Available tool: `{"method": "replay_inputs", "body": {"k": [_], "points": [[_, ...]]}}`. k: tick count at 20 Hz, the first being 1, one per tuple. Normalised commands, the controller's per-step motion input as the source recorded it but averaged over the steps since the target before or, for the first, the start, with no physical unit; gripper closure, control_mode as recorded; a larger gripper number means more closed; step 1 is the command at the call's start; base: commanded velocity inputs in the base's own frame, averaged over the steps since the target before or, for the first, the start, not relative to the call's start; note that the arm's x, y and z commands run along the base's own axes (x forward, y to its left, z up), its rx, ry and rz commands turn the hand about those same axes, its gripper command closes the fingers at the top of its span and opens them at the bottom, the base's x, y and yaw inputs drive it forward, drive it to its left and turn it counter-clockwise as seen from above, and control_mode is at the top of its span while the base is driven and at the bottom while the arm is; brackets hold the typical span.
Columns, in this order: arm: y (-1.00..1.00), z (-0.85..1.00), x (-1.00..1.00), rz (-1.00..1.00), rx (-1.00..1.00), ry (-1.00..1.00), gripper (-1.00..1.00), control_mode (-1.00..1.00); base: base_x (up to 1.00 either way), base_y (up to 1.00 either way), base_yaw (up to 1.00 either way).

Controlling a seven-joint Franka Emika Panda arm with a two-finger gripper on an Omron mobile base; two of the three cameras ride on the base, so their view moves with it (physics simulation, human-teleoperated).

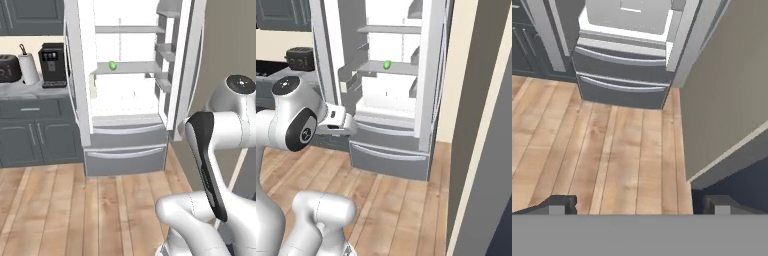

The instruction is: Take the cheese, steak, and corn from the fridge and place them on the plate on the dining counter to create an appetizer plate.

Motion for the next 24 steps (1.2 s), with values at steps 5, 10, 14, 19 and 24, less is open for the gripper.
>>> {"method": "replay_inputs", "body": {"k": [5,10,14,19,24], "points": [[0.00,0.00,0.00,0.00,0.00,0.00,-1.00,1.00,1.00,0.00,0.00],[0.00,0.00,0.00,0.00,0.00,0.00,-1.00,1.00,1.00,0.00,0.00],[0.00,0.00,0.00,0.00,0.00,0.00,-1.00,1.00,1.00,0.09,0.00],[0.00,0.00,0.00,0.00,0.00,0.00,-1.00,1.00,1.00,0.22,0.00],[0.00,0.00,0.00,0.00,0.00,0.00,-1.00,1.00,0.91,0.45,0.00]]}}
